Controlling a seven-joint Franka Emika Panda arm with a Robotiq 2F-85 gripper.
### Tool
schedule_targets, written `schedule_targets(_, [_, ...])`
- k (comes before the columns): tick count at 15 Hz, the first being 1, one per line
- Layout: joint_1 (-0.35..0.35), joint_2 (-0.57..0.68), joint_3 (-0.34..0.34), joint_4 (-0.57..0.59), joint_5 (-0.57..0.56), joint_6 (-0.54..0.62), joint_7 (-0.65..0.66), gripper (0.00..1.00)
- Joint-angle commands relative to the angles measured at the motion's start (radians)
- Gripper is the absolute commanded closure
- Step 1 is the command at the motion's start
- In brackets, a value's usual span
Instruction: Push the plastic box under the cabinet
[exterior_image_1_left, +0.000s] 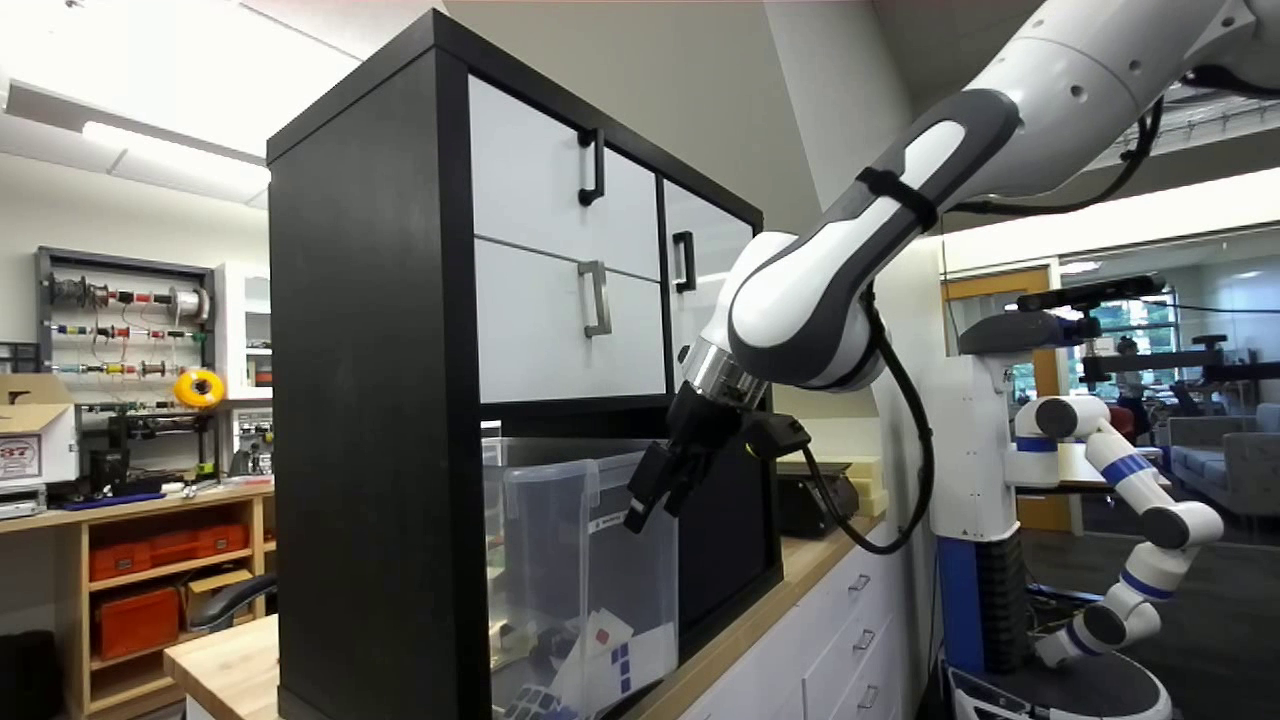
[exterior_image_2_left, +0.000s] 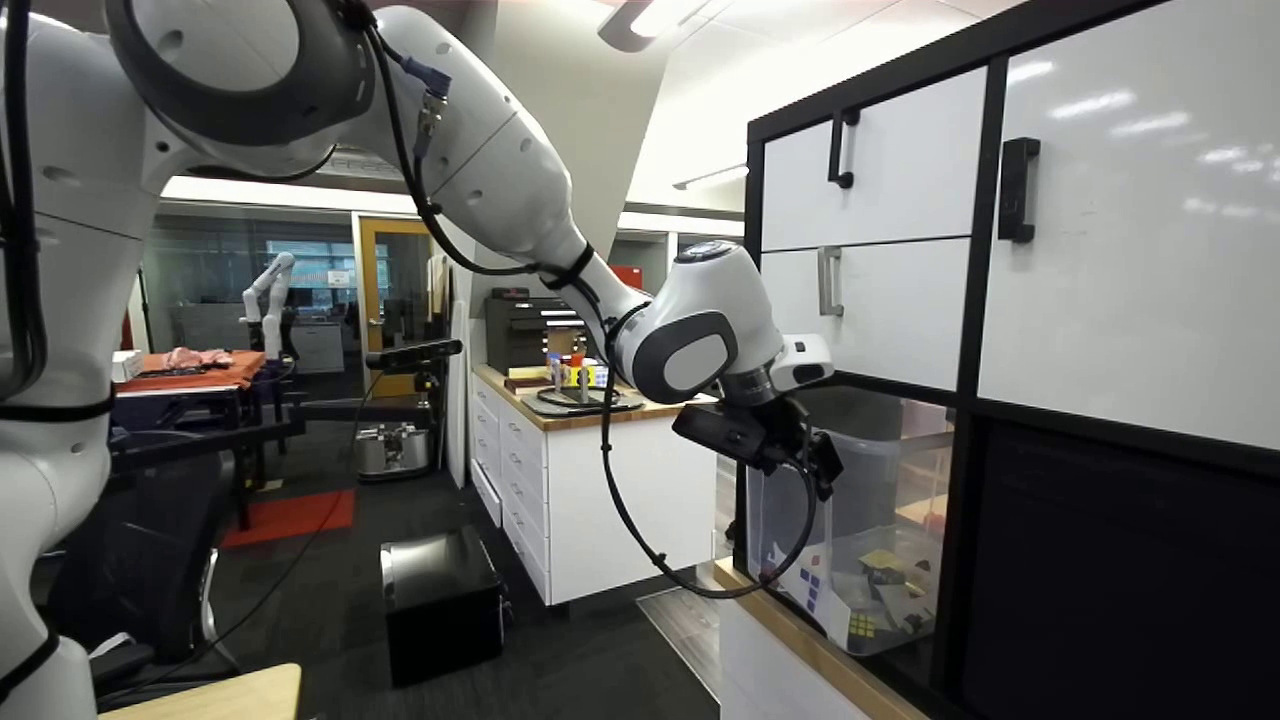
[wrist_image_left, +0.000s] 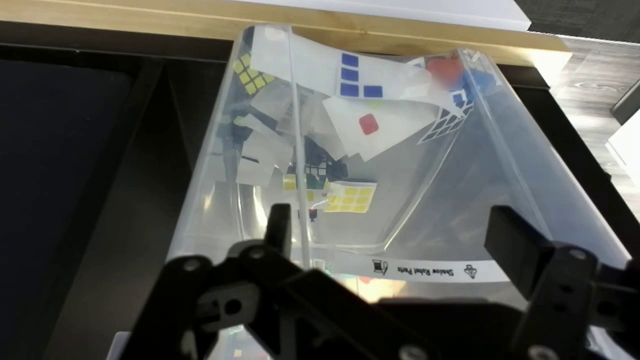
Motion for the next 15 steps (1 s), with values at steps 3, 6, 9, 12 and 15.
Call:
schedule_targets(3, [-0.041, -0.056, 0.036, -0.05, 0.044, -0.011, -0.078, 0.0])
schedule_targets(6, [-0.047, -0.117, 0.051, -0.107, 0.075, -0.076, -0.075, 0.0])
schedule_targets(9, [-0.029, -0.183, 0.026, -0.157, 0.016, -0.181, -0.003, 0.0])
schedule_targets(12, [-0.009, -0.245, 0.001, -0.197, -0.033, -0.297, 0.056, 0.0])
schedule_targets(15, [0.0, -0.304, -0.011, -0.222, -0.089, -0.413, 0.121, 0.0])
